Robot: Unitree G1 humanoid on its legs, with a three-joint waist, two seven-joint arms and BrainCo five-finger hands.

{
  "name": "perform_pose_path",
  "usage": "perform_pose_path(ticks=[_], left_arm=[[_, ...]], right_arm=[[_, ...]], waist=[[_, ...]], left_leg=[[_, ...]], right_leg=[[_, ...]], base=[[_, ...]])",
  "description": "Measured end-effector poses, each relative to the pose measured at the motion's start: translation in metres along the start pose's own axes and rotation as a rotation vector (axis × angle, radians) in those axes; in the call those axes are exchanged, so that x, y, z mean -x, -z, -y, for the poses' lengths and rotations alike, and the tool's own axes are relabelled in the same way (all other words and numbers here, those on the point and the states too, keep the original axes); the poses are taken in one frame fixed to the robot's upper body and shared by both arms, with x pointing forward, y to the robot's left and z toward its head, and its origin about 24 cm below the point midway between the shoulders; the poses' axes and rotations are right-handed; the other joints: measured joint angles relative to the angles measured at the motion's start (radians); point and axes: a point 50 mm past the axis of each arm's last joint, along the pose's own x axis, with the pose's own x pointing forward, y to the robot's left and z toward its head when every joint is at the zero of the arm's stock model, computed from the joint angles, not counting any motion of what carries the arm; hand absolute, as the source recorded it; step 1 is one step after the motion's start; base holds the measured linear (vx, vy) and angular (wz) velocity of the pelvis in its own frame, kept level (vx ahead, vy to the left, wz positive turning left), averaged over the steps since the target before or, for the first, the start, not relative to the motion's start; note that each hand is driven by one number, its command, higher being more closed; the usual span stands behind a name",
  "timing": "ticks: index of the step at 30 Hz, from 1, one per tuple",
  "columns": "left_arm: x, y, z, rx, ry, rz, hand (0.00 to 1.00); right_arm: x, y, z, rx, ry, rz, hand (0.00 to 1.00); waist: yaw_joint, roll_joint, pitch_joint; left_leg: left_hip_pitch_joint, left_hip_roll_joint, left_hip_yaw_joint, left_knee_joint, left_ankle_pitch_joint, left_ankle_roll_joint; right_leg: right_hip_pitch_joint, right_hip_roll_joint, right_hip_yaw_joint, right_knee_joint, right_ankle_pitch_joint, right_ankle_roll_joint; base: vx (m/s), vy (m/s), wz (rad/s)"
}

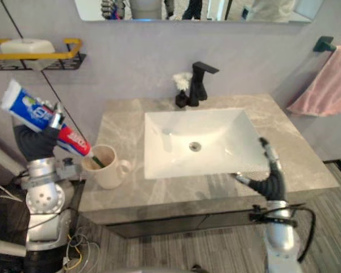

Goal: Organize washtable

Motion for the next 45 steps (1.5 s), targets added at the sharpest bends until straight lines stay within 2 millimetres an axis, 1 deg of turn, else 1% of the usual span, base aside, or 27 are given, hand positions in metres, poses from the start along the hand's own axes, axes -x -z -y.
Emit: perform_pose_path(ticks=[1, 3, 5, 8, 10, 11, 13, 15, 16, 19, 22, 25, 29, 31, 32, 34, 37, 42, 45], left_arm=[[0.001, 0.0, -0.001, -0.002, 0.0, -0.004, 1.0], [0.006, 0.002, -0.003, -0.009, 0.008, -0.027, 1.0], [0.01, 0.004, -0.004, -0.007, -0.005, -0.046, 1.0], [0.014, 0.003, -0.009, -0.013, -0.027, -0.058, 1.0], [0.016, 0.004, -0.009, -0.003, -0.033, -0.064, 1.0], [0.016, 0.004, -0.008, -0.001, -0.03, -0.066, 1.0], [0.017, 0.005, -0.007, 0.008, -0.031, -0.07, 1.0], [0.017, 0.005, -0.007, 0.009, -0.033, -0.071, 1.0], [0.017, 0.005, -0.007, 0.009, -0.033, -0.072, 1.0], [0.017, 0.005, -0.007, 0.008, -0.033, -0.073, 1.0], [0.019, 0.006, -0.007, 0.01, -0.035, -0.083, 1.0], [0.023, 0.008, -0.006, 0.02, -0.046, -0.104, 1.0], [0.025, 0.008, 0.0, 0.048, -0.033, -0.115, 1.0], [0.027, 0.008, 0.004, 0.068, -0.028, -0.122, 1.0], [0.027, 0.008, 0.005, 0.073, -0.026, -0.123, 1.0], [0.028, 0.008, 0.011, 0.095, -0.012, -0.13, 1.0], [0.029, 0.009, 0.014, 0.109, -0.009, -0.138, 1.0], [0.028, 0.021, 0.027, 0.128, 0.028, -0.184, 1.0], [0.022, 0.02, 0.032, 0.143, 0.039, -0.165, 1.0]], right_arm=[[0.0, 0.001, 0.004, 0.01, 0.023, -0.003, 0.0], [0.002, 0.004, 0.021, 0.041, 0.119, -0.018, 0.0], [0.004, 0.006, 0.03, 0.055, 0.179, -0.031, 0.0], [0.01, 0.015, 0.039, 0.053, 0.258, -0.083, 0.0], [0.019, 0.032, 0.038, 0.044, 0.284, -0.177, 0.0], [0.021, 0.036, 0.036, 0.033, 0.286, -0.203, 0.0], [0.033, 0.055, 0.028, -0.029, 0.301, -0.316, 0.0], [0.045, 0.066, 0.025, -0.09, 0.327, -0.389, 0.0], [0.053, 0.071, 0.025, -0.123, 0.346, -0.432, 0.0], [0.067, 0.079, 0.024, -0.157, 0.371, -0.498, 0.0], [0.081, 0.088, 0.018, -0.224, 0.393, -0.567, 0.0], [0.098, 0.098, 0.007, -0.272, 0.378, -0.665, 0.0], [0.115, 0.109, -0.018, -0.411, 0.321, -0.773, 0.0], [0.118, 0.111, -0.033, -0.472, 0.272, -0.8, 0.0], [0.12, 0.111, -0.038, -0.483, 0.252, -0.809, 0.0], [0.127, 0.114, -0.055, -0.533, 0.178, -0.852, 0.0], [0.133, 0.115, -0.073, -0.568, 0.09, -0.893, 0.0], [0.141, 0.118, -0.092, -0.6, 0.002, -0.944, 0.0], [0.144, 0.12, -0.104, -0.616, -0.056, -0.975, 0.0]], waist=[[-0.001, 0.0, 0.0], [-0.009, 0.0, 0.0], [-0.021, 0.0, 0.0], [-0.023, 0.0, 0.0], [-0.025, 0.002, 0.0], [-0.026, 0.002, 0.0], [-0.027, 0.002, 0.0], [-0.026, 0.004, 0.0], [-0.026, 0.006, 0.0], [-0.026, 0.007, 0.0], [-0.028, 0.009, 0.0], [-0.026, 0.009, 0.0], [-0.023, 0.009, 0.0], [-0.023, 0.008, -0.001], [-0.023, 0.008, -0.001], [-0.021, 0.008, -0.002], [-0.02, 0.007, -0.002], [-0.017, 0.005, -0.003], [-0.017, 0.004, -0.004]], left_leg=[[0.0, 0.0, 0.002, 0.001, -0.001, 0.0], [0.0, 0.0, 0.007, 0.002, -0.004, -0.001], [0.0, 0.001, 0.008, 0.003, -0.006, -0.002], [0.0, 0.007, 0.022, 0.015, -0.018, -0.005], [-0.003, 0.009, 0.029, 0.026, -0.026, -0.005], [-0.003, 0.009, 0.03, 0.026, -0.026, -0.005], [-0.005, 0.009, 0.032, 0.026, -0.027, -0.005], [-0.007, 0.009, 0.032, 0.026, -0.027, -0.005], [-0.007, 0.009, 0.032, 0.026, -0.027, -0.005], [-0.007, 0.009, 0.031, 0.026, -0.028, -0.005], [-0.005, 0.01, 0.032, 0.026, -0.028, -0.004], [-0.002, 0.012, 0.035, 0.023, -0.029, -0.003], [-0.001, 0.012, 0.039, 0.023, -0.029, -0.002], [-0.001, 0.013, 0.041, 0.023, -0.029, -0.002], [-0.001, 0.013, 0.041, 0.023, -0.029, -0.002], [-0.002, 0.013, 0.039, 0.023, -0.029, -0.002], [-0.003, 0.013, 0.035, 0.023, -0.028, -0.002], [-0.012, 0.009, 0.024, 0.025, -0.028, -0.001], [-0.023, 0.009, 0.012, 0.027, -0.026, 0.0]], right_leg=[[0.0, 0.0, 0.001, 0.0, 0.0, 0.0], [-0.003, 0.0, 0.006, 0.0, 0.0, 0.0], [-0.004, 0.002, 0.007, 0.0, 0.0, 0.0], [-0.008, 0.007, 0.025, 0.0, 0.0, -0.001], [-0.009, 0.008, 0.031, 0.0, 0.0, -0.001], [-0.009, 0.007, 0.032, 0.0, 0.0, -0.001], [-0.012, 0.007, 0.034, 0.0, 0.001, -0.001], [-0.014, 0.007, 0.034, 0.001, 0.001, -0.001], [-0.015, 0.007, 0.033, 0.001, 0.001, -0.001], [-0.015, 0.007, 0.033, 0.003, 0.001, -0.001], [-0.018, 0.007, 0.033, 0.015, 0.001, -0.001], [-0.018, 0.004, 0.033, 0.018, 0.001, -0.001], [-0.019, 0.002, 0.035, 0.028, 0.001, -0.001], [-0.02, 0.002, 0.036, 0.031, 0.001, -0.001], [-0.02, 0.002, 0.035, 0.031, 0.001, -0.001], [-0.02, 0.001, 0.034, 0.031, 0.001, -0.001], [-0.019, 0.001, 0.029, 0.031, 0.001, -0.001], [-0.02, -0.002, 0.022, 0.03, 0.001, -0.001], [-0.022, -0.003, 0.008, 0.029, 0.001, -0.001]], base=[[-0.01, -0.013, -0.13], [0.0, -0.017, -0.06], [0.0, -0.019, -0.04], [-0.01, -0.024, -0.15], [-0.01, -0.028, -0.12], [-0.01, -0.015, -0.06], [-0.01, -0.01, -0.02], [0.0, 0.0, 0.0], [0.0, 0.0, 0.0], [0.0, 0.0, 0.0], [0.0, 0.0, 0.0], [-0.04, -0.019, -0.02], [-0.03, -0.016, -0.02], [-0.01, -0.008, -0.02], [0.0, 0.0, 0.0], [0.0, 0.0, 0.0], [-0.01, -0.021, 0.04], [-0.02, -0.017, 0.07], [-0.01, -0.026, 0.13]])
